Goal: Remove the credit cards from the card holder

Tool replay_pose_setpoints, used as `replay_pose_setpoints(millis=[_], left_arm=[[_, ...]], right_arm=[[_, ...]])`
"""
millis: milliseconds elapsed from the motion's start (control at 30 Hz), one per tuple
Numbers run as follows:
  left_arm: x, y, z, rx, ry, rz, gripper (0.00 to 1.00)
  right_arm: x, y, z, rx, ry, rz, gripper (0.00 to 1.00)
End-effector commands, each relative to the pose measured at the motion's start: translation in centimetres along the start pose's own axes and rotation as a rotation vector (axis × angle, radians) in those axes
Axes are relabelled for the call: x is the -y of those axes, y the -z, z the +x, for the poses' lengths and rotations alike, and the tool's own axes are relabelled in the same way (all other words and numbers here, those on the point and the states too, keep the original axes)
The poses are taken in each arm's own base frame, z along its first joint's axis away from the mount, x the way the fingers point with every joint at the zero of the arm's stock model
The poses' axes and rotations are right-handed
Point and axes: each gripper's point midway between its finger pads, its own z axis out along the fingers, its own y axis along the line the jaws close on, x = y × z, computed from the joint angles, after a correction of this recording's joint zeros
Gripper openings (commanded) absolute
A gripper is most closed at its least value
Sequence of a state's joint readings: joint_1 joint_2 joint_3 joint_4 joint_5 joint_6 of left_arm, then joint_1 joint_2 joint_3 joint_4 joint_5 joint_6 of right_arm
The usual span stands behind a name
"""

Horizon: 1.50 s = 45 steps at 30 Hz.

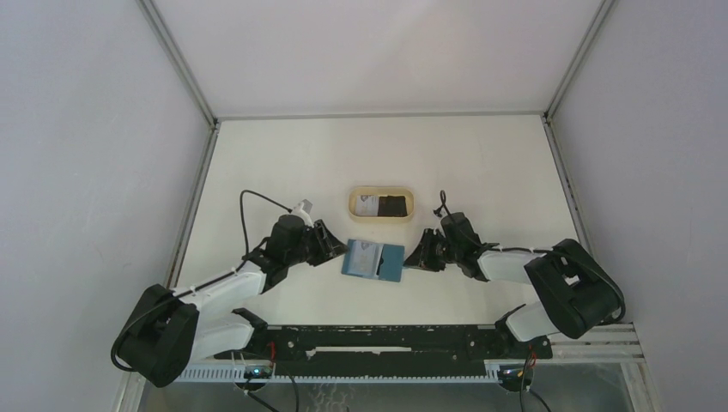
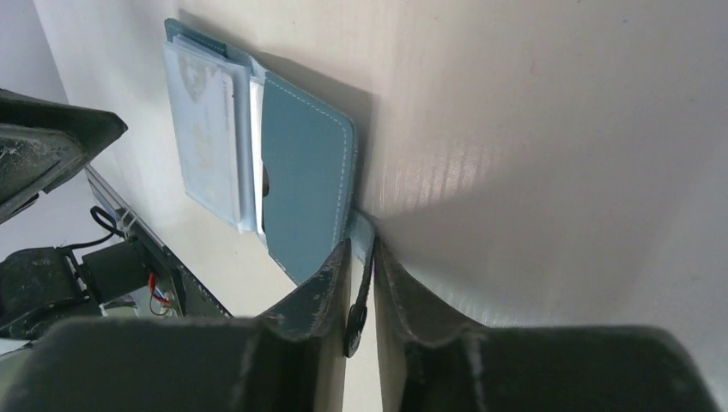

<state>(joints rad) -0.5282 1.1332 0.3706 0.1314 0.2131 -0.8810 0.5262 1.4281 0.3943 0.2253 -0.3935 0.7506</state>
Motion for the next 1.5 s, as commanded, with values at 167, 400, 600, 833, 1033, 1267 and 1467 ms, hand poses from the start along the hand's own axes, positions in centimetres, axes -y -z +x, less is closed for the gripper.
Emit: replay_pose_setpoints(millis=[167,400,600,833,1033,1267,1467], left_arm=[[1.1,-0.2,-0.8,0.017,-0.034,0.03,0.46],[2.2,-0.9,-0.6,0.014,0.02,0.106,0.46],[1.2,-2.4,0.8,-0.049,0.052,0.092,0.45],[1.6,-2.8,1.3,-0.066,0.047,0.113,0.45],[2.7,-3.1,1.5,-0.083,0.061,0.167,0.45],[5.7,-3.7,2.4,-0.122,0.092,0.286,0.45],[10.0,-3.6,3.1,-0.143,0.062,0.399,0.45]], right_arm=[[1.4,-1.1,0.3,-0.017,0.013,0.056,0.0],[1.6,-0.9,0.4,-0.02,0.028,0.065,0.0],[1.6,-0.8,0.3,-0.018,0.034,0.064,0.0],[1.7,-0.7,0.4,-0.021,0.038,0.07,0.0],[1.9,-0.9,0.6,-0.032,0.033,0.067,0.0],[2.1,-1.0,0.8,-0.04,0.031,0.069,0.0],[2.2,-1.1,0.8,-0.04,0.032,0.073,0.0]])
